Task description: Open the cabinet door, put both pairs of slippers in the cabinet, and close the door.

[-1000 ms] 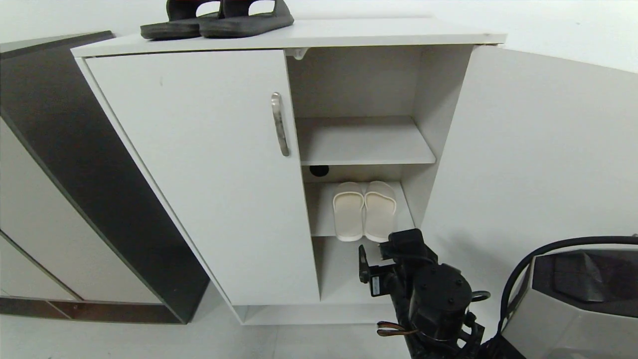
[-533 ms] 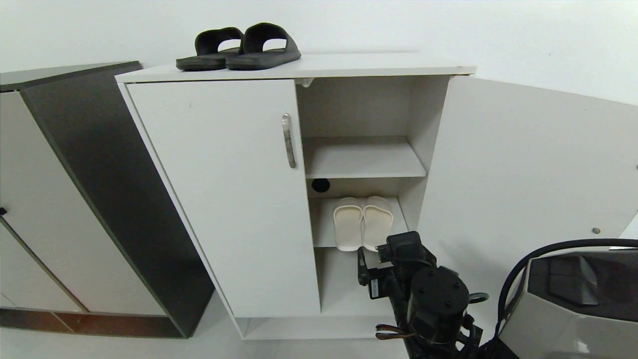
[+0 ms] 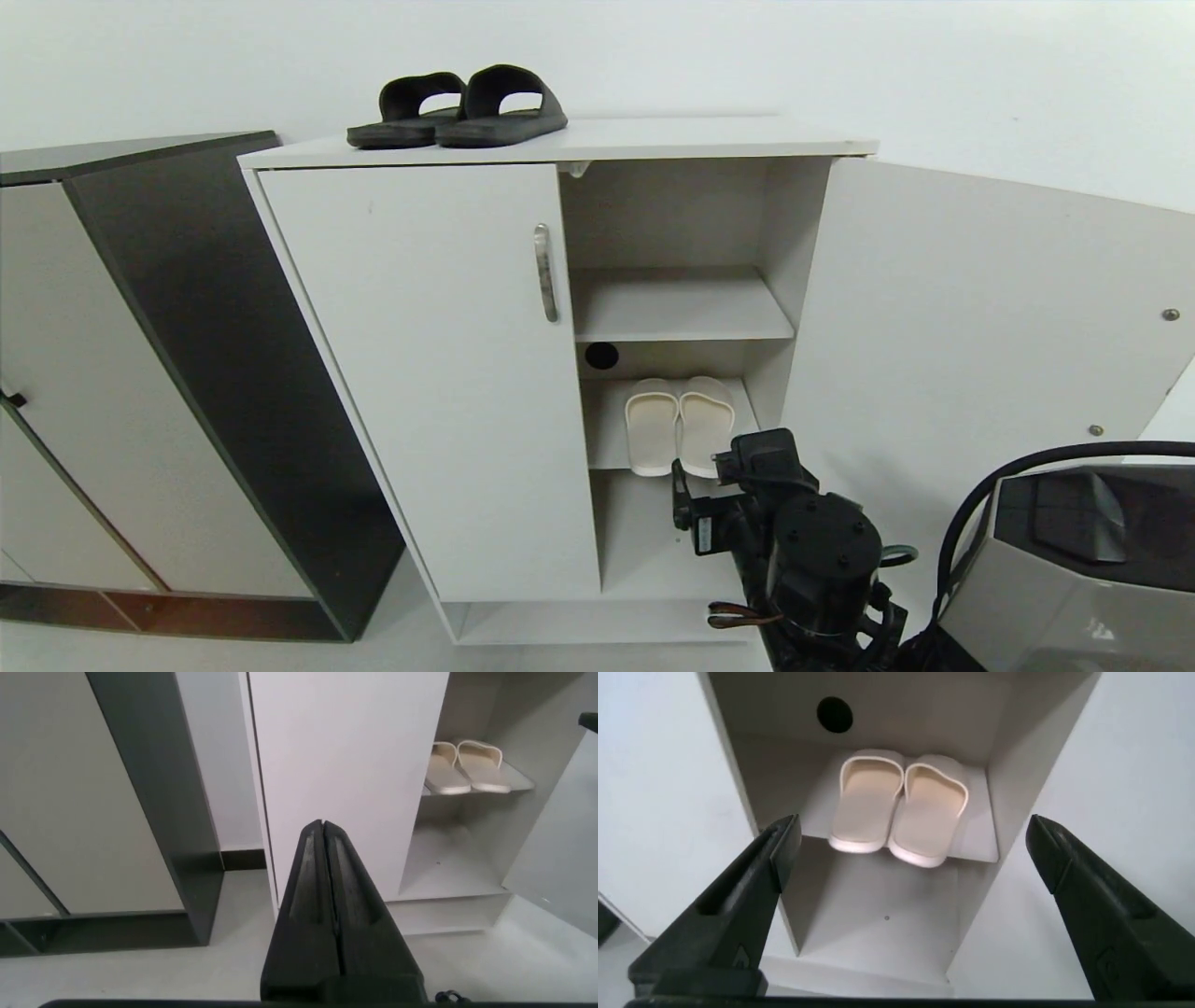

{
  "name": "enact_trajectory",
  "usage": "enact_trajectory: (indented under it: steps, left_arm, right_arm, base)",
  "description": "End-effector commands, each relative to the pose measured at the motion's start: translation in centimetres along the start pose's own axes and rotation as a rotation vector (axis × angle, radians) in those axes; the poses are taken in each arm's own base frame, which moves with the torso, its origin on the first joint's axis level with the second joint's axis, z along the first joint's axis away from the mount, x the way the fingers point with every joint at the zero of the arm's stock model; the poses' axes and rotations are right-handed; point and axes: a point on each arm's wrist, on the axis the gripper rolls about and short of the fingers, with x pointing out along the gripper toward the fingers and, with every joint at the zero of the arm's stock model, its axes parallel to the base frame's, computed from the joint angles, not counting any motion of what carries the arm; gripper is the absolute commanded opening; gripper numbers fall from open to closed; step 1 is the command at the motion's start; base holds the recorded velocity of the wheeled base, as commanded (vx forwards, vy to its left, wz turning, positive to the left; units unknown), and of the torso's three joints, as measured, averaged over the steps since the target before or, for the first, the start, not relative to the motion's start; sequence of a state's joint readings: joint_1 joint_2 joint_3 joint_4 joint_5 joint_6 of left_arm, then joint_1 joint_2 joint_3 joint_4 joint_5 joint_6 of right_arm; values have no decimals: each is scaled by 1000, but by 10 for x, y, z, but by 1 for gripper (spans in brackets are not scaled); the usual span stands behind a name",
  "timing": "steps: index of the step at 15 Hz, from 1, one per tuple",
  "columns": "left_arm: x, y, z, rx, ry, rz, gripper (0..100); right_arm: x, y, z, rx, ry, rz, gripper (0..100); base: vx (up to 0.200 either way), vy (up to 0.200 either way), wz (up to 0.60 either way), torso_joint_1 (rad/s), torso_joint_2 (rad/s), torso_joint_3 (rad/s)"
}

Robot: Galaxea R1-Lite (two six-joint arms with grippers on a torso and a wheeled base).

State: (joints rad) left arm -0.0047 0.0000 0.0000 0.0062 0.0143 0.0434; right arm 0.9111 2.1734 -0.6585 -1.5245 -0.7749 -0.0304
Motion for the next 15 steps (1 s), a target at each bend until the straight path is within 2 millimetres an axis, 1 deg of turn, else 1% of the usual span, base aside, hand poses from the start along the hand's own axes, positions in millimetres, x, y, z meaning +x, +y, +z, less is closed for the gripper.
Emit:
enact_trajectory:
  steps: [1,2,6,10,15]
  left_arm:
    - [0,0,0,0,1,0,0]
    - [0,0,0,1,0,1,0]
    - [0,0,0,0,0,1,0]
    - [0,0,0,0,2,1,0]
    - [0,0,0,0,0,1,0]
  right_arm:
    - [0,0,0,1,-1,0,100]
    - [0,-1,0,-2,1,0,100]
    - [-1,-7,-6,-22,22,0,100]
    - [-3,-9,-5,-23,22,10,100]
    - [-8,-15,-10,-36,36,54,100]
  base:
    - [0,0,0,0,0,0]
    - [0,0,0,0,0,0]
    - [0,200,0,4,1,10]
    - [0,200,0,0,6,2]
    - [0,200,0,2,2,3]
